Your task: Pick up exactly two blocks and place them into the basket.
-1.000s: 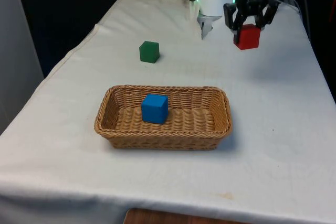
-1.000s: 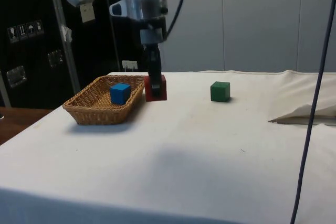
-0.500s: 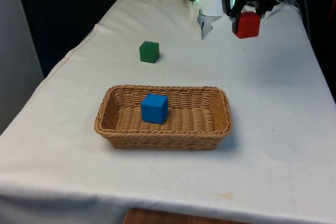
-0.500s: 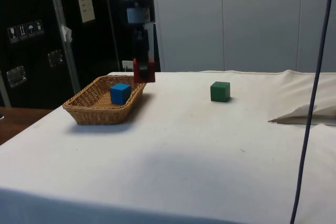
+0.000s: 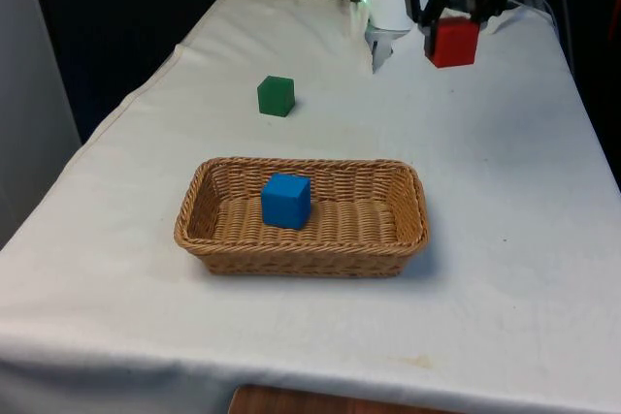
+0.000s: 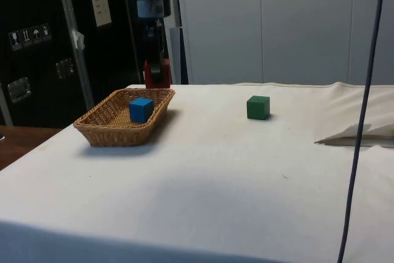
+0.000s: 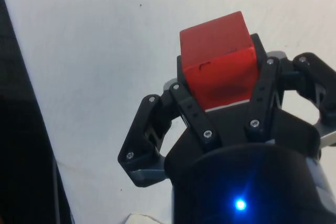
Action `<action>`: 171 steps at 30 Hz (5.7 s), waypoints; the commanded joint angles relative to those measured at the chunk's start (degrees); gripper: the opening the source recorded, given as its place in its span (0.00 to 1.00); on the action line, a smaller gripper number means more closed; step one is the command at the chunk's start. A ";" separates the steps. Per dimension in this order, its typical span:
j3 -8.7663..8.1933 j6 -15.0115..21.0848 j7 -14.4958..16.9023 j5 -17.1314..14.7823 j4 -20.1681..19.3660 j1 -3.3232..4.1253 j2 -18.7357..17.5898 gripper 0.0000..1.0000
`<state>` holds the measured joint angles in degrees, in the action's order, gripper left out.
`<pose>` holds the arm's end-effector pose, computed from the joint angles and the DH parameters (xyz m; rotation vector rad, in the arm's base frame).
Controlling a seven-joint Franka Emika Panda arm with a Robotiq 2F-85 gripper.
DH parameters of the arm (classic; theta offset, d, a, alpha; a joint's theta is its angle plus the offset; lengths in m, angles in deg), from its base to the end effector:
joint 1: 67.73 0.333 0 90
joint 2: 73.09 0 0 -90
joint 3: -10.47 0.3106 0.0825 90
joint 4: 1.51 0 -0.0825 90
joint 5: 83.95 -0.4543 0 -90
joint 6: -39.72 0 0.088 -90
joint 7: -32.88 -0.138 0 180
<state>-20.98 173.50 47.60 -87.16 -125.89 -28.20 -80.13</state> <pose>0.6040 0.0859 0.2692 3.0626 0.5662 0.0917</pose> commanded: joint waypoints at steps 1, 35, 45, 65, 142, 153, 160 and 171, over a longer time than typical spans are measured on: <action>0.00 -0.57 0.23 -0.80 0.92 -0.23 -0.80 0.00; -3.50 0.17 5.44 -10.54 12.26 -2.41 -15.58 0.00; -4.47 0.11 7.10 -14.55 16.62 -3.21 -20.97 0.00; -5.73 -0.97 8.48 -20.63 26.99 -5.90 -31.51 0.00; -12.66 -0.52 8.08 -23.78 23.32 -2.29 -31.68 1.00; -13.35 -0.23 6.47 -20.40 18.22 -0.63 -25.90 1.00; -13.52 0.00 5.21 -17.70 15.30 0.06 -22.52 1.00; -12.72 -0.57 3.90 -14.55 12.95 -0.23 -18.68 1.00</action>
<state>-33.70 172.93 51.27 -101.31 -113.35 -28.37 -98.35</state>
